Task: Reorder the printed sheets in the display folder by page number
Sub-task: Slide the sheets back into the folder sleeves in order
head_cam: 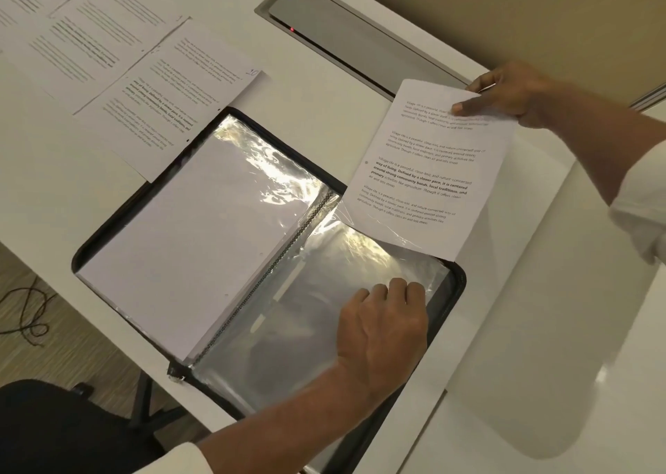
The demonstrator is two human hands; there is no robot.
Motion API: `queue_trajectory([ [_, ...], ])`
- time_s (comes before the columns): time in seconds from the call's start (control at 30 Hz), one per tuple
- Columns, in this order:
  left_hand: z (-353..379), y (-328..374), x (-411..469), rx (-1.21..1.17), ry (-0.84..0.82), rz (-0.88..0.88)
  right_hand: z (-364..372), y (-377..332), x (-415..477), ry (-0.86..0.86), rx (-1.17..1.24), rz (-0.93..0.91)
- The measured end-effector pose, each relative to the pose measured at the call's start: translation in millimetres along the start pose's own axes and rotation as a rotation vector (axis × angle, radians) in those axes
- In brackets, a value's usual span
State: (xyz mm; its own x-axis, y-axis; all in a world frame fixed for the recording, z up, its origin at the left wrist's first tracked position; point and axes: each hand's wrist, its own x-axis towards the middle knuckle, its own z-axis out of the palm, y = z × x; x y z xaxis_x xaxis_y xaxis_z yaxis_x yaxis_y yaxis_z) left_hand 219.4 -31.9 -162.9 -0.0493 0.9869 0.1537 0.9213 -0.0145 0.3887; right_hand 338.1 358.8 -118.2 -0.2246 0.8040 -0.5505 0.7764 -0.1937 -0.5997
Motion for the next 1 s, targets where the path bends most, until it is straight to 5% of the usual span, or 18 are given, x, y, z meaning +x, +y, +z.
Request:
queue_trajectory([
  [0.2,0,0,0,-0.001,-0.002,0.020,11,3,-14,0.088,0.131,0.092],
  [0.53,-1,2,3,0.009,-0.023,0.008,16,4,-34,0.004,0.666,0.418],
  [1.0,-3,3,6,0.008,-0.038,0.014,26,19,-67,0.032,0.540,0.424],
])
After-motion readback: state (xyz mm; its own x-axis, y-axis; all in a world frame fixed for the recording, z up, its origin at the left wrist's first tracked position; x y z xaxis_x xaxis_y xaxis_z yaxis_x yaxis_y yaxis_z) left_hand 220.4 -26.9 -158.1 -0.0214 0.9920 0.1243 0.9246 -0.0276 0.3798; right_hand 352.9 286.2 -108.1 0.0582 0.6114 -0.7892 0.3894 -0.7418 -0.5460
